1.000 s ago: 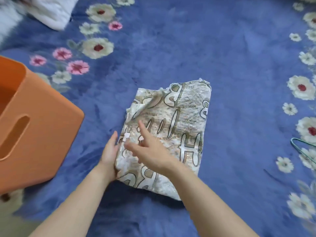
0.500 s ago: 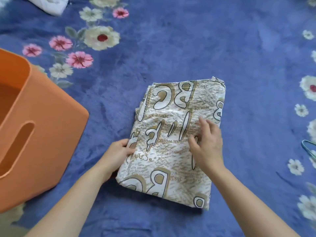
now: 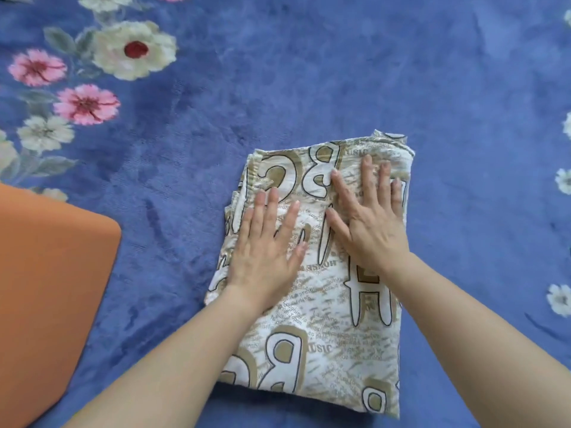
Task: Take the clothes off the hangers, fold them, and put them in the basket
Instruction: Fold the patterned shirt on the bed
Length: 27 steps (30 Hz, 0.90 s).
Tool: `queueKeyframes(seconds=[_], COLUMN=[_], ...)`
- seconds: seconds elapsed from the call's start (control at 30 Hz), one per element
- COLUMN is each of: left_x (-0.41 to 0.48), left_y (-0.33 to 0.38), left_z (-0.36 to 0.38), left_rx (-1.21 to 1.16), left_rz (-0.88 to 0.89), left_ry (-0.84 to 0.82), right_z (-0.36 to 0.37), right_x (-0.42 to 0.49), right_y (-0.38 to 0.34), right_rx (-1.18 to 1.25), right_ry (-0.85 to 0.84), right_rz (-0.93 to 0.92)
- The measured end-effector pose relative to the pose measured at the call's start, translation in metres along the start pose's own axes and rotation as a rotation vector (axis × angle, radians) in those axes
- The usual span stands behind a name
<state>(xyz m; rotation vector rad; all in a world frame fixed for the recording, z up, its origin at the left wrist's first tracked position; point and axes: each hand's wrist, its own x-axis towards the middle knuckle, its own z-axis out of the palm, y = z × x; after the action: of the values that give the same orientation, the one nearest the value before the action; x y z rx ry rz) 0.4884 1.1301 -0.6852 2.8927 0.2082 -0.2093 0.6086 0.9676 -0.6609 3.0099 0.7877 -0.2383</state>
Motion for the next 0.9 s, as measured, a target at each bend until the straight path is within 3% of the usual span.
queueKeyframes(seconds=[0.2, 0.4, 0.63, 0.77, 0.9], left_x=[0.003, -0.008, -0.078, -0.132, -0.17], left_y=[0.001, -0.016, -0.045, -0.057, -0.07], left_z=[0.001, -0.009, -0.02, -0.02, -0.029], left_rx=[0.006, -0.027, -0.093, -0.058, -0.164], left_rz=[-0.014, 0.04, 0.079, 0.129, 0.009], left_ry=[0.03, 0.036, -0.133, -0.206, -0.228], right_z=[0.009, 0.007, 0.019, 0.027, 0.019], right_x=[0.022, -0.009, -0.14, -0.196, -0.225], right_y=[0.011, 0.003, -0.018, -0.011, 0.014], right_rx=[0.014, 0.104, 0.167, 0.135, 0.109], right_ry=[-0.094, -0.081, -0.118, -0.131, -0.204], right_rz=[0.07, 0.069, -0.178, -0.427, -0.589])
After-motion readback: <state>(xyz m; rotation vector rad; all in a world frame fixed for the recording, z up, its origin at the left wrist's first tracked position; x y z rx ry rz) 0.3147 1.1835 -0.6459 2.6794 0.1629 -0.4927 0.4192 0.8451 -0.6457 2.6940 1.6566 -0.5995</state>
